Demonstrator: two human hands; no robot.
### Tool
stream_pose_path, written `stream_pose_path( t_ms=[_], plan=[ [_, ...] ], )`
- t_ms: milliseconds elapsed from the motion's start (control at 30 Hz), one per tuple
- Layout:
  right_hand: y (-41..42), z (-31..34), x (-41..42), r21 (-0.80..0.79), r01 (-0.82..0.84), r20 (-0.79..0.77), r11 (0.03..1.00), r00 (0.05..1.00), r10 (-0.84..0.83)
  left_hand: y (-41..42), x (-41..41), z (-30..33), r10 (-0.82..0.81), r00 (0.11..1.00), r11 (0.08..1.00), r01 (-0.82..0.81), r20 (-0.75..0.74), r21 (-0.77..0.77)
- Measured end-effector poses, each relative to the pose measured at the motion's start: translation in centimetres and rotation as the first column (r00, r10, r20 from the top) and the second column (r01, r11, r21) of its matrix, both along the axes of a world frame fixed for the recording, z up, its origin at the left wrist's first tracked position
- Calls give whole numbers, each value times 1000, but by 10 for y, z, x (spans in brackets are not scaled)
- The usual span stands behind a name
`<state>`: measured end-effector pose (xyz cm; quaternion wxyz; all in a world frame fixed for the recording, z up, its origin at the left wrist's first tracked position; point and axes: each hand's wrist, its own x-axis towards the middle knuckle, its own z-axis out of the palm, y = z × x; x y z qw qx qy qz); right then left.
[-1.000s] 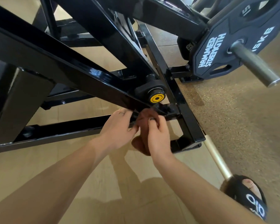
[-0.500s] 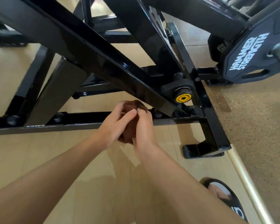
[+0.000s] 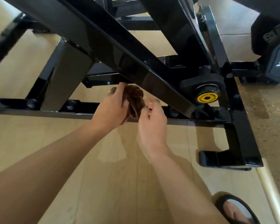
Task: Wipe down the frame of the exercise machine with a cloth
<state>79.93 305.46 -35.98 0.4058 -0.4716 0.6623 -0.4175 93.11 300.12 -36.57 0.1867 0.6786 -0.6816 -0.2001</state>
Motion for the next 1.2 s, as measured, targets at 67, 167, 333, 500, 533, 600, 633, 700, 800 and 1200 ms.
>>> stream_pose_path(
  t_ms=[67,167,333,500,533,600,633,700,800,1200],
  plan=[
    [5,-6,-7,-101,41,-163,994,985,-57,7,-10,-10,-104,983,994,106,153,0],
    [13,-13,-17,-186,110,-162,976,977,-141,7,-32,-17,-225,953,973,231,205,-5],
    [22,-25,-38,-239,291,-83,926,944,-318,7,-76,-18,-409,883,879,449,231,-158],
    [20,-34,-48,-275,300,-133,913,929,-345,13,-49,-23,-403,862,875,462,308,-148],
    [21,-35,-48,-286,280,-150,917,932,-331,14,-32,-23,-366,864,897,426,347,-115],
    [23,-37,-45,-305,220,-193,926,938,-287,14,9,-21,-245,885,955,291,395,-61],
    [24,-38,-45,-310,189,-220,932,939,-264,14,30,-21,-179,902,975,217,393,-55],
    [26,-40,-45,-309,132,-275,942,936,-221,16,56,-20,-72,929,994,98,362,-53],
    [30,-40,-49,-302,21,-423,953,893,-154,16,39,-23,-41,920,995,73,390,-68],
    [36,-52,-56,-35,-87,-748,996,663,31,15,-32,-31,-321,884,913,384,340,-137]
  ],
)
